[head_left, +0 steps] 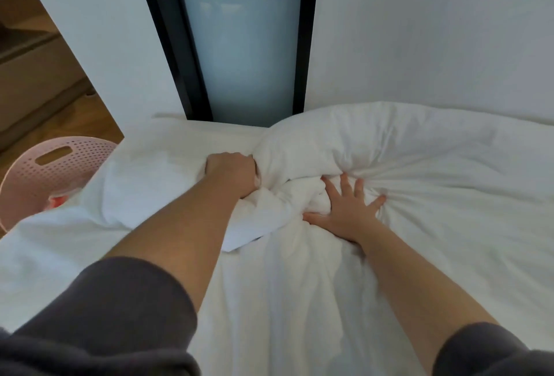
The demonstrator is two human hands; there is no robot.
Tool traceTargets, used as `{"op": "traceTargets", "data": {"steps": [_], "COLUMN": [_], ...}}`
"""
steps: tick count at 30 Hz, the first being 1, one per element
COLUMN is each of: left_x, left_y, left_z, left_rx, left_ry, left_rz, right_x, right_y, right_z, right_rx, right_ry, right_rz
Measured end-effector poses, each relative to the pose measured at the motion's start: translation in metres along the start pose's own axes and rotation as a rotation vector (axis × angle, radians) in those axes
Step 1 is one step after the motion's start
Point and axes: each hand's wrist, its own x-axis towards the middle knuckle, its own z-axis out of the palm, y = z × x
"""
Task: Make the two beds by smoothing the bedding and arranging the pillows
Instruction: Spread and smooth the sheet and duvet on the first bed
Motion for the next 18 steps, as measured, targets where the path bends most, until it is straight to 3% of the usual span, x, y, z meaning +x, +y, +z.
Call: {"op": "traceTargets", "data": {"steps": [2,8,12,15,18], "left_x": [-0.014,0.009,0.029,0.036,0.046], "left_y": [-0.003,-0.047,-0.011,0.001,0.0], "left_z": [-0.012,-0.103,-0.045,0.035,0.045], "left_rx": [0.074,0.161,-0.038,-0.241,-0.332], "left_ry": [0.058,0.593,0.415,0.225,0.113], "left_rz": [-0.008,-0.068,-0.209,-0.194,-0.2], "right_x": [-0.009,-0.027,-0.011,0.003,0.008], "right_y": [0.005,0.018,0.011,0.012,0.014], "right_z": [-0.004,-0.029,-0.024,-0.016,-0.012], "right_rx": [-0.008,0.021,0.006,0.005,0.002], "right_ry": [-0.038,-0.172,-0.149,-0.132,-0.138], "right_rz": [-0.037,-0.132,-0.082,-0.075,-0.064]}}
